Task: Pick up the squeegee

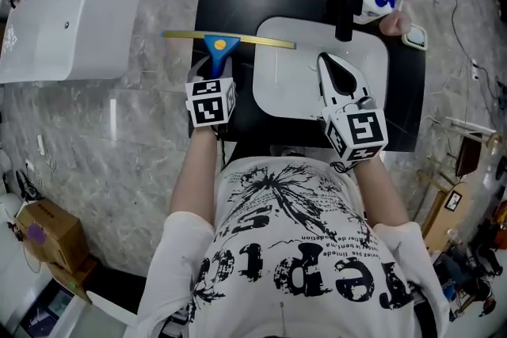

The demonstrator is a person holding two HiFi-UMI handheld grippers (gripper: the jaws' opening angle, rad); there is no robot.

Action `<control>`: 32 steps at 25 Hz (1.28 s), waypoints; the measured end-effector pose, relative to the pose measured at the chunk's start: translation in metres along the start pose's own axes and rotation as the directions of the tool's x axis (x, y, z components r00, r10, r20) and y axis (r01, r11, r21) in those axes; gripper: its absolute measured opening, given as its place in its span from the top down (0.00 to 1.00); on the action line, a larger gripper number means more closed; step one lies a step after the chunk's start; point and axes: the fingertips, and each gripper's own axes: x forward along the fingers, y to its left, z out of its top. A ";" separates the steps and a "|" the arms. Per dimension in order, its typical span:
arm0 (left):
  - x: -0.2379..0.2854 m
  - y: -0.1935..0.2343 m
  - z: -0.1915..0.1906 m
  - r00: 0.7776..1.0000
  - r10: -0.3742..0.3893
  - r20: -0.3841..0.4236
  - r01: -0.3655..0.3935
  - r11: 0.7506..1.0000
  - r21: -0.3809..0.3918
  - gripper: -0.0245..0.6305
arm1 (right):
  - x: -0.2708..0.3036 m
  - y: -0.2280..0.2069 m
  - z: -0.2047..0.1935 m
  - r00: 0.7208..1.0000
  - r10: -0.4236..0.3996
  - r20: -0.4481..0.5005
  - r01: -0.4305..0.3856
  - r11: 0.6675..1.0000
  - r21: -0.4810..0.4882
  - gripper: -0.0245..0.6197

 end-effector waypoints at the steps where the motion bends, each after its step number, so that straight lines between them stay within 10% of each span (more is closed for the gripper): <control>1: -0.006 -0.002 0.011 0.999 -0.004 0.033 0.004 1.000 0.004 0.74 | -0.003 -0.001 0.005 1.000 -0.006 0.011 0.006 1.000 -0.005 0.94; 11: -0.080 -0.018 0.106 0.954 -0.053 0.294 0.032 0.996 0.077 0.74 | -0.031 0.002 0.048 0.992 -0.055 0.113 0.059 0.998 -0.027 0.94; 32: -0.209 -0.049 0.210 0.718 -0.196 0.668 0.011 0.963 0.270 0.74 | -0.076 0.007 0.109 0.945 -0.124 0.303 0.151 0.986 -0.068 0.94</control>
